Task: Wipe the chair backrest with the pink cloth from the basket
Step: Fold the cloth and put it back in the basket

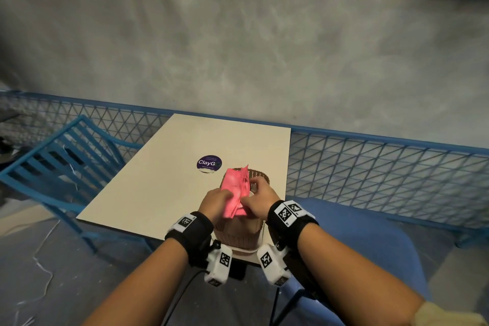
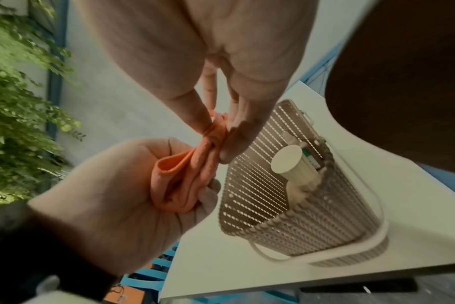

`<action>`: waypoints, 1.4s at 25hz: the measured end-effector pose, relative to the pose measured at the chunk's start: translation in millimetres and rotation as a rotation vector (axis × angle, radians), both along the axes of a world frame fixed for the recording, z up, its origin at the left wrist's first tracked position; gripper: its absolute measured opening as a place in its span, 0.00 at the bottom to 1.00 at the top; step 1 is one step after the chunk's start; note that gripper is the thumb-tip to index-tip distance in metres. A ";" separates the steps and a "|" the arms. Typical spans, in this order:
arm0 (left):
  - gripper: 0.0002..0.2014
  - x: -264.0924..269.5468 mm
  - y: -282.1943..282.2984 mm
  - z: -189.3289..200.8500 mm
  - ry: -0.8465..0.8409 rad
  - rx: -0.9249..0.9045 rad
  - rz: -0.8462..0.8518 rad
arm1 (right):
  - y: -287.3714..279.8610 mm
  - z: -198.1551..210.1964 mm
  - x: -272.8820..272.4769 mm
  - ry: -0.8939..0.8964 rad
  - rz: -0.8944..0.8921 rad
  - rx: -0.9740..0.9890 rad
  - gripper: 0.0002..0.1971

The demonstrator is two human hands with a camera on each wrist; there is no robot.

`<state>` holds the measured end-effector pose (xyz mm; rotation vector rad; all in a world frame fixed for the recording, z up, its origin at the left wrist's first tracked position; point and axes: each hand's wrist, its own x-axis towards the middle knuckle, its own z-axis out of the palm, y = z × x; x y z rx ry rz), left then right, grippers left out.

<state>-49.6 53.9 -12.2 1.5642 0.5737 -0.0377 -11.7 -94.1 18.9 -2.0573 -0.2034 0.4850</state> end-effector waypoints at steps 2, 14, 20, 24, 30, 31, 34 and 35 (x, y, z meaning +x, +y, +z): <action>0.04 2.9 2.4 -6.0 0.090 0.024 0.013 | 7.4 -10.7 -2.8 0.000 -0.015 -0.011 0.18; 0.08 9.8 -2.7 -43.8 0.223 0.445 -0.213 | 34.1 -58.9 14.4 0.203 -0.029 -0.293 0.17; 0.06 22.5 32.2 -40.0 0.104 0.642 -0.278 | 31.5 -57.8 34.4 0.175 -0.064 -0.240 0.09; 0.26 35.6 43.0 -37.4 0.054 0.717 -0.595 | 31.9 -55.5 39.4 0.218 -0.096 -0.137 0.18; 0.17 42.6 47.2 -35.4 0.187 0.763 -0.762 | 30.4 -60.5 50.0 0.277 -0.141 -0.179 0.22; 0.14 42.4 46.7 -34.6 0.211 0.835 -0.789 | 30.4 -61.4 51.3 0.272 -0.124 -0.242 0.23; 0.12 45.3 38.8 -35.4 0.205 1.022 -0.878 | 25.0 -63.3 51.6 0.312 -0.031 -0.428 0.28; 0.13 48.5 33.6 -34.7 0.202 1.083 -0.927 | 23.4 -62.9 52.0 0.314 -0.027 -0.457 0.30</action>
